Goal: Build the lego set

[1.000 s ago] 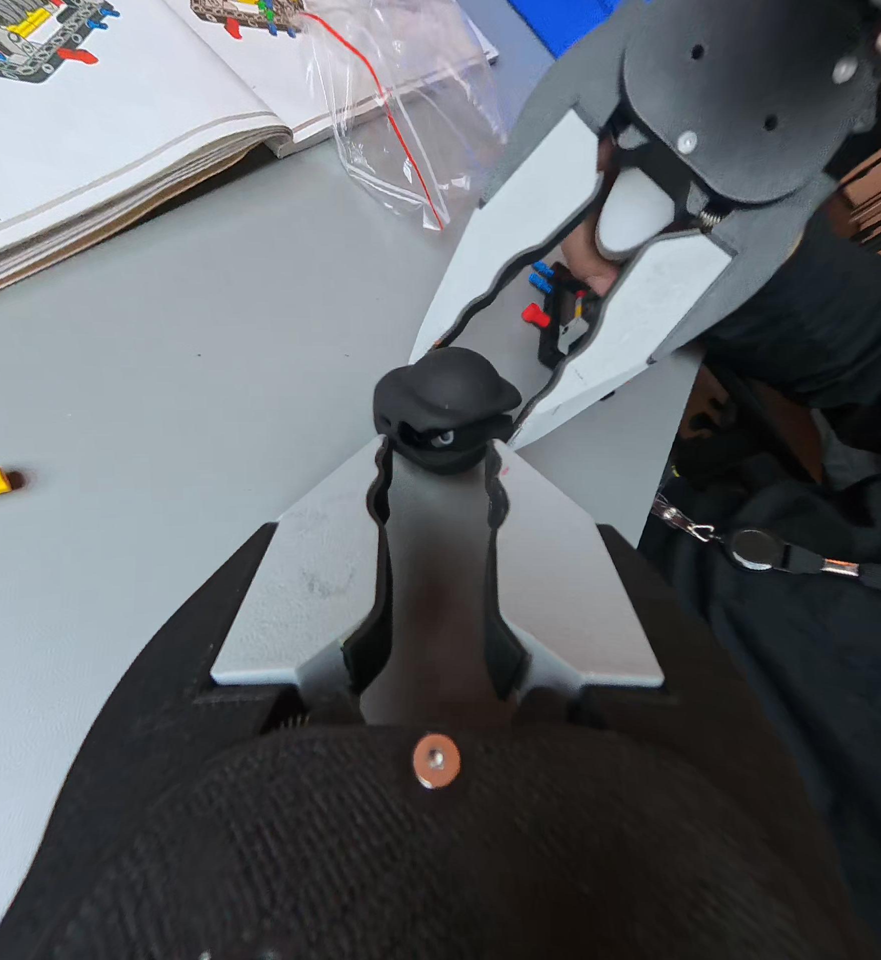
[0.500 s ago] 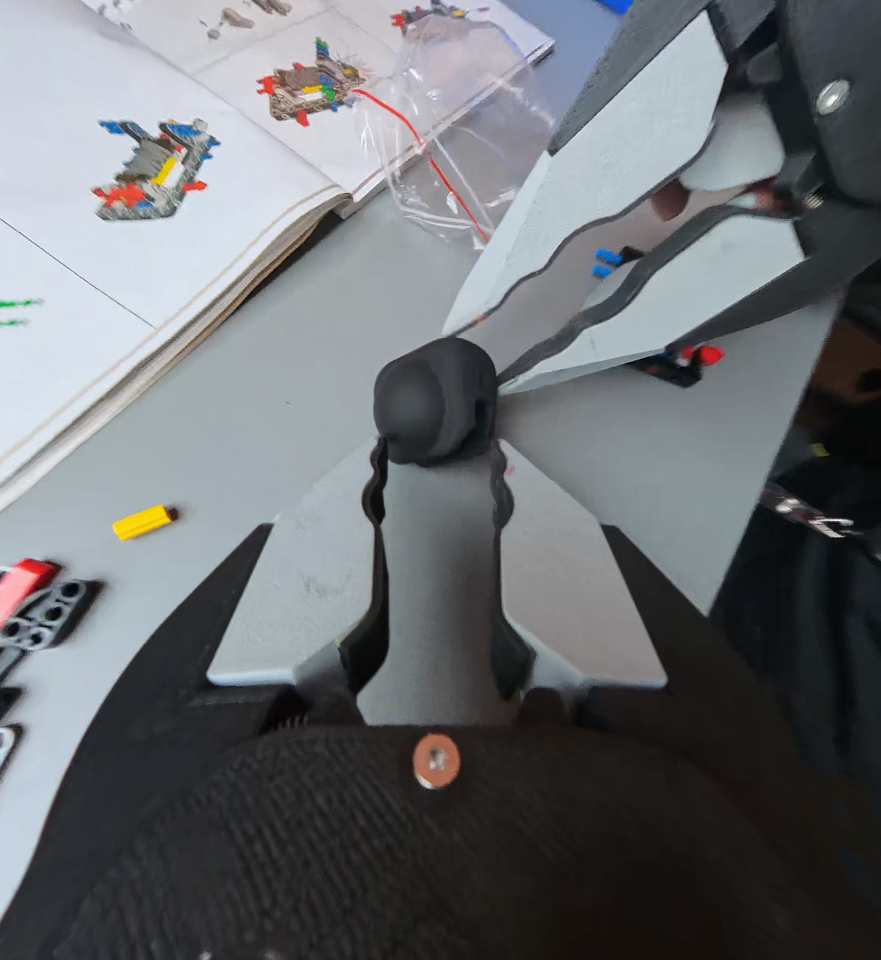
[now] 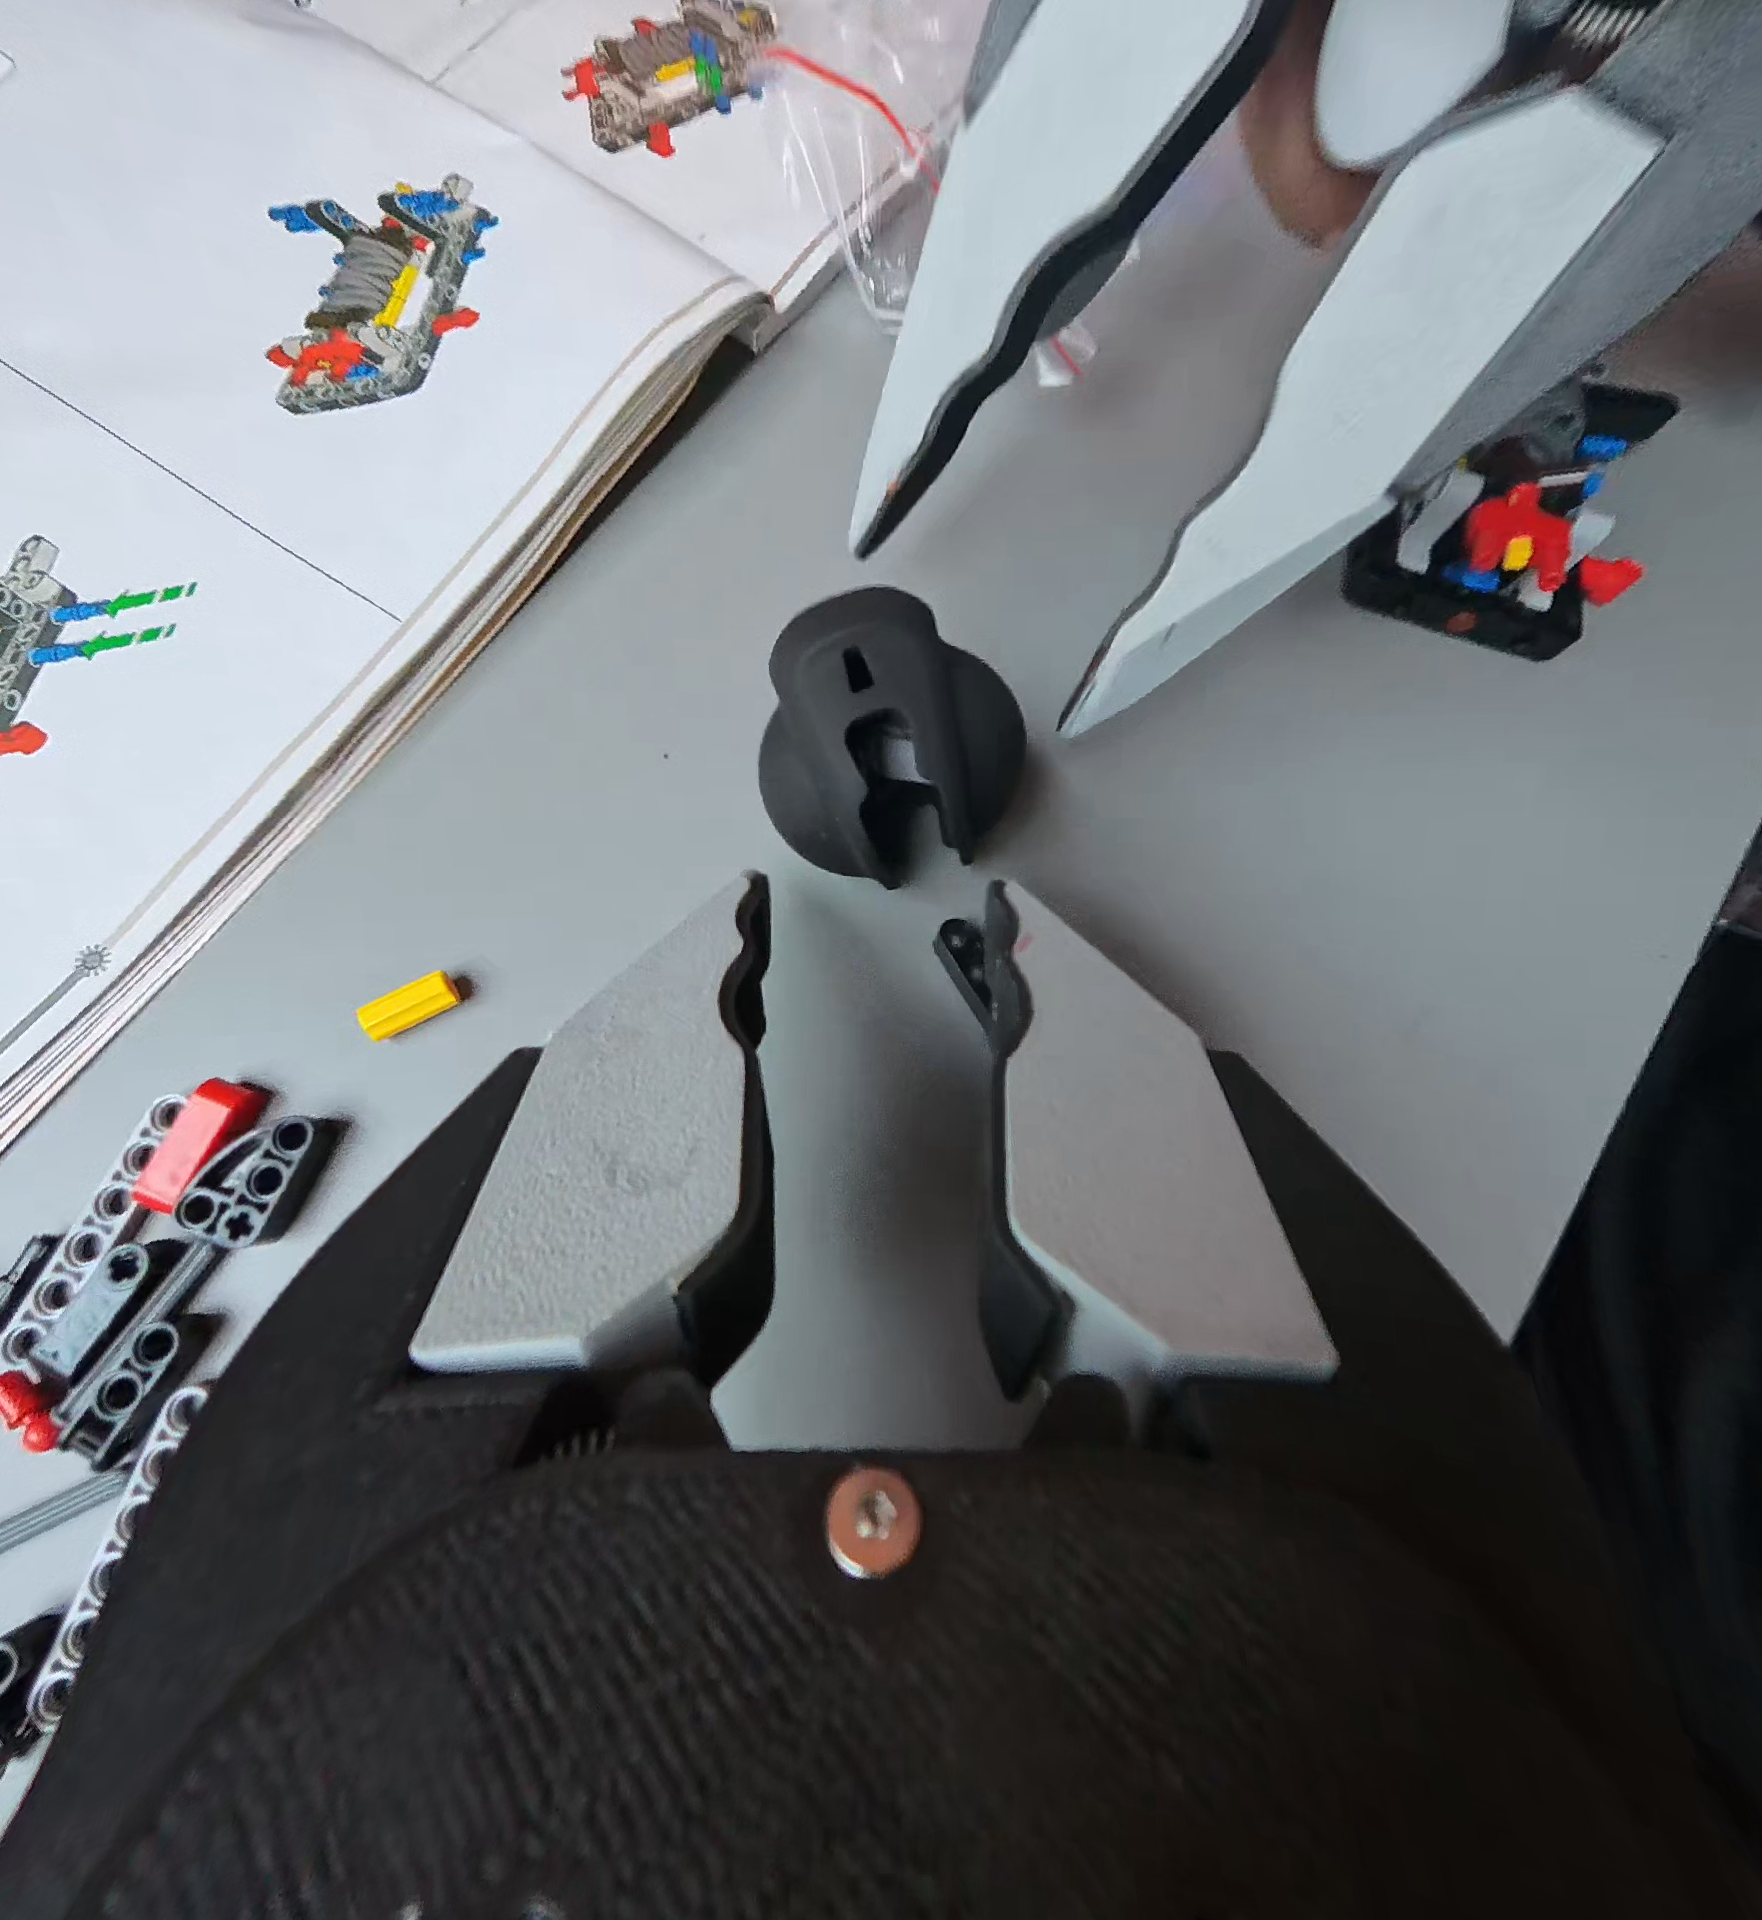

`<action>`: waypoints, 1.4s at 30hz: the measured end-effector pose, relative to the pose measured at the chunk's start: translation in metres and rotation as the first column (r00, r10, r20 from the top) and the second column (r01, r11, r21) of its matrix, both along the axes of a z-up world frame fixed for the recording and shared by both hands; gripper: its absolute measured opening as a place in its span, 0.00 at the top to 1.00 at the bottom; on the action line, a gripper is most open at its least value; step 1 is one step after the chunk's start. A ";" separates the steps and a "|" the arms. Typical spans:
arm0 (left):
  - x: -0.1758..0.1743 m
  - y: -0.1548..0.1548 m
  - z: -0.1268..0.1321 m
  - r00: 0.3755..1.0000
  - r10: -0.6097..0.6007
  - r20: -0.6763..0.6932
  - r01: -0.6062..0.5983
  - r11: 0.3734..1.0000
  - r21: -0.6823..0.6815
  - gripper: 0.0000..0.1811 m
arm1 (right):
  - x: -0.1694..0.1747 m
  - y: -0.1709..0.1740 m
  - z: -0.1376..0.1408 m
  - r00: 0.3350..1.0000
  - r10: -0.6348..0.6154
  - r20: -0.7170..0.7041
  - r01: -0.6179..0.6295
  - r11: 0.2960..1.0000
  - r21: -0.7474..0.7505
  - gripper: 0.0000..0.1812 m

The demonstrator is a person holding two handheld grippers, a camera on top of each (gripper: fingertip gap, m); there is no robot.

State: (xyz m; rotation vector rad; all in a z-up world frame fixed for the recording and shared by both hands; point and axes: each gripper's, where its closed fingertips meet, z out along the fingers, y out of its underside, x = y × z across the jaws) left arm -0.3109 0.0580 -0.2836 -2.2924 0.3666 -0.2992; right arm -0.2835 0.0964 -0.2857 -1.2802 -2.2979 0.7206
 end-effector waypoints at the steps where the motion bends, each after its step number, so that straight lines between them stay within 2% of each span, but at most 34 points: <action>1: 0.000 0.002 0.006 1.000 -0.001 0.025 0.000 1.000 0.015 0.77 | -0.002 0.002 -0.003 1.000 0.005 0.010 -0.006 1.000 0.008 0.72; 5: 0.003 0.019 0.024 0.999 -0.023 0.039 0.023 1.000 0.003 0.70 | -0.005 -0.002 -0.010 0.999 0.025 0.045 -0.025 1.000 0.002 0.73; 7: -0.006 0.025 0.006 1.000 -0.023 -0.011 0.022 0.993 -0.119 0.73 | -0.005 -0.003 -0.011 0.999 0.022 0.043 -0.022 1.000 0.007 0.73; 10: -0.003 0.030 -0.012 0.993 -0.038 0.116 0.065 0.969 -0.240 0.71 | 0.000 -0.001 -0.008 1.000 0.007 0.024 -0.007 1.000 -0.003 0.74; 12: -0.003 0.032 -0.010 0.984 -0.031 0.173 0.072 0.968 -0.241 0.72 | 0.005 0.001 -0.006 1.000 -0.005 0.018 0.005 1.000 -0.020 0.75; 16: -0.001 0.037 -0.007 0.984 -0.038 0.172 0.066 0.985 -0.162 0.73 | 0.006 0.005 -0.005 0.998 -0.049 0.035 0.052 0.994 -0.101 0.76; 19: 0.007 0.044 0.012 0.973 -0.060 0.224 0.065 0.998 -0.012 0.73 | -0.001 0.002 0.010 0.998 -0.060 -0.016 0.054 0.971 -0.233 0.76; 21: 0.013 0.045 0.033 0.965 -0.117 0.235 0.090 0.988 0.123 0.74 | -0.006 0.001 0.028 0.994 -0.077 -0.072 0.044 0.925 -0.377 0.77; 23: 0.018 0.045 0.049 0.961 -0.173 0.213 0.119 0.962 0.247 0.74 | -0.005 -0.001 0.048 0.992 -0.083 -0.100 0.014 0.833 -0.554 0.80; 25: 0.016 0.044 0.046 0.968 -0.171 0.184 0.124 0.962 0.242 0.74 | -0.004 0.001 0.060 0.990 -0.105 -0.091 0.015 0.731 -0.683 0.82; 27: 0.023 0.044 0.048 0.963 -0.209 0.170 0.157 0.948 0.277 0.74 | -0.005 0.006 0.061 0.991 -0.122 -0.053 0.042 0.665 -0.746 0.77; 30: 0.030 0.046 0.061 0.963 -0.236 0.128 0.173 0.909 0.379 0.74 | -0.004 0.002 0.063 0.996 -0.085 -0.016 0.034 0.560 -0.828 0.68; 31: 0.032 0.046 0.067 0.961 -0.249 0.118 0.180 0.892 0.414 0.74 | -0.002 -0.001 0.065 0.998 -0.059 -0.018 0.016 0.529 -0.849 0.68; 33: 0.037 0.046 0.072 0.958 -0.270 0.096 0.201 0.871 0.449 0.74 | 0.003 -0.010 0.074 0.999 0.016 -0.048 -0.050 0.461 -0.886 0.76; 34: 0.038 0.046 0.072 0.956 -0.279 0.087 0.211 0.867 0.451 0.74 | 0.004 -0.012 0.076 0.998 0.029 -0.057 -0.063 0.448 -0.892 0.75; 36: 0.037 0.048 0.072 0.961 -0.267 0.071 0.206 0.865 0.458 0.74 | 0.002 -0.011 0.075 0.997 0.024 -0.070 -0.073 0.469 -0.880 0.75; 38: 0.036 0.050 0.067 0.967 -0.251 0.052 0.203 0.874 0.441 0.74 | 0.000 -0.008 0.069 0.998 0.015 -0.058 -0.057 0.525 -0.849 0.76; 40: 0.029 0.051 0.052 0.977 -0.213 0.001 0.198 0.909 0.368 0.73 | -0.003 0.000 0.054 1.000 -0.014 -0.009 0.003 0.674 -0.739 0.75; 42: 0.025 0.047 0.045 0.977 -0.214 -0.004 0.204 0.923 0.325 0.72 | -0.003 0.012 0.044 0.999 -0.040 0.022 0.045 0.833 -0.551 0.75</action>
